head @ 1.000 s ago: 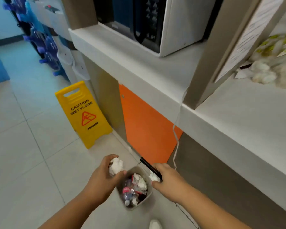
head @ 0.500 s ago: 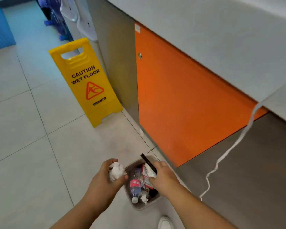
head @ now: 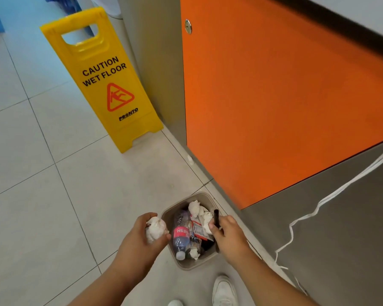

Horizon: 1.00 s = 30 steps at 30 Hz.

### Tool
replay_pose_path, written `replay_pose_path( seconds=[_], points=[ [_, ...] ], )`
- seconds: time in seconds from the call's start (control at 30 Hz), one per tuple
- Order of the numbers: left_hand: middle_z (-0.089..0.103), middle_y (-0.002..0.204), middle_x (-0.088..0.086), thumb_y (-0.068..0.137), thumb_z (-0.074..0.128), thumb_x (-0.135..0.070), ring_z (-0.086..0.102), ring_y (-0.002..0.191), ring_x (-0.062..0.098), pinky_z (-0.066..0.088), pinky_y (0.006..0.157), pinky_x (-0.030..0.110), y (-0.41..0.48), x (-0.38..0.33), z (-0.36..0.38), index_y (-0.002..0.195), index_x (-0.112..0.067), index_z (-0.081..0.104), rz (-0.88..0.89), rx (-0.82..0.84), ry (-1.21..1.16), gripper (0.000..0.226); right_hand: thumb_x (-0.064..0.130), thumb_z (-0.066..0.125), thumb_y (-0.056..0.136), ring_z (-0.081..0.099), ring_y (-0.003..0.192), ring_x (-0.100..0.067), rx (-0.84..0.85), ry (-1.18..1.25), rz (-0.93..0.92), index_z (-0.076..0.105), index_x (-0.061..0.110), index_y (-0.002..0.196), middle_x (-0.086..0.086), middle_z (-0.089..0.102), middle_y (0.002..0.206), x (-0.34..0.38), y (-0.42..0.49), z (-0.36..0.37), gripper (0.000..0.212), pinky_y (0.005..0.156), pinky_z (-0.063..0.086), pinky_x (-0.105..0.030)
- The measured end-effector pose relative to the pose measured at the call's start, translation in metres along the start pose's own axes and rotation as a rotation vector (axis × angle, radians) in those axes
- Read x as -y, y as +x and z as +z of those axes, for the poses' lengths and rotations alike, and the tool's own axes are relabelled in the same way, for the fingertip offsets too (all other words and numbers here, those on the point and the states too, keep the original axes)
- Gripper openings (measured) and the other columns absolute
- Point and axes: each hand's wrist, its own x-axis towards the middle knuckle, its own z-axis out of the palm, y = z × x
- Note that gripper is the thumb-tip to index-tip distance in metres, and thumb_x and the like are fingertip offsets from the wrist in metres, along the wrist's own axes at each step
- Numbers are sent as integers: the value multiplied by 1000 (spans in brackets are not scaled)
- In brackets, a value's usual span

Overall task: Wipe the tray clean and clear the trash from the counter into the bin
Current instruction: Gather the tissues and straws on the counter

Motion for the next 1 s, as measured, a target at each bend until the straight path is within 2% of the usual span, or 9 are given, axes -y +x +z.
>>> replay_pose_path(
  seconds=[0.23, 0.4, 0.47, 0.57, 0.63, 0.7, 0.77, 0.9, 1.0],
  points=[
    [60, 93, -17, 81, 69, -28, 58, 85, 3, 43, 66, 21, 3, 4, 15, 94, -47, 43, 10, 23, 29, 35, 19, 58, 92, 56, 87, -9, 66, 47, 72, 59, 22, 94, 0, 54, 110, -31, -6, 21, 4, 70, 42, -10],
    [62, 101, -11, 80, 69, -30, 59, 90, 8, 45, 70, 23, 7, 9, 26, 110, -38, 48, 9, 48, 60, 37, 7, 55, 90, 56, 103, -13, 134, 40, 112, 58, 20, 119, 1, 51, 123, -44, -9, 21, 32, 84, 41, -14],
    [62, 104, -10, 77, 72, -27, 59, 94, 9, 46, 75, 25, 9, 11, 29, 112, -36, 50, 14, 57, 88, 42, 7, 57, 89, 55, 97, -10, 64, 65, 96, 59, 21, 119, 1, 49, 123, -37, -10, 16, 33, 83, 42, -14],
    [59, 106, -10, 71, 74, -23, 57, 95, 9, 46, 74, 21, 10, 9, 36, 109, -39, 51, 40, 76, 140, 47, 19, 62, 90, 56, 87, -3, 20, 281, 73, 62, 26, 109, 4, 53, 116, -7, -15, 4, 21, 78, 51, -17],
    [57, 104, -12, 70, 75, -23, 57, 91, 7, 43, 64, 16, 10, 4, 42, 107, -41, 50, 53, 91, 152, 48, 29, 61, 91, 63, 89, -10, 215, 611, 161, 62, 29, 107, 3, 59, 114, 22, -23, -1, 16, 70, 54, -21],
    [57, 101, -15, 70, 76, -23, 57, 90, 2, 43, 61, 14, 10, 1, 47, 106, -42, 51, 80, 100, 134, 47, 36, 62, 90, 64, 88, -19, 411, 895, 270, 61, 30, 111, -3, 63, 114, 44, -28, 0, 22, 71, 56, -34],
    [62, 98, -16, 70, 75, -18, 59, 91, -3, 44, 66, 12, 9, -2, 51, 104, -42, 53, 118, 101, 113, 47, 36, 63, 89, 64, 88, -22, 465, 997, 314, 62, 31, 111, -9, 63, 119, 56, -28, 7, 22, 73, 56, -40],
    [59, 90, -38, 73, 72, -5, 47, 89, -30, 39, 69, -2, 5, -13, 57, 105, -46, 42, 137, 90, 46, 60, 22, 58, 93, 67, 97, -23, 389, 1085, 368, 63, 21, 108, -11, 68, 113, 60, -19, 18, 16, 89, 49, -41],
    [42, 103, -35, 76, 70, -4, 36, 85, -41, 32, 68, -9, 3, -18, 58, 127, -35, 35, 135, 137, 36, 69, 16, 55, 95, 67, 91, -25, 309, 1100, 427, 62, 17, 106, -12, 69, 106, 52, -11, 19, 14, 73, 54, -35]
  ],
)
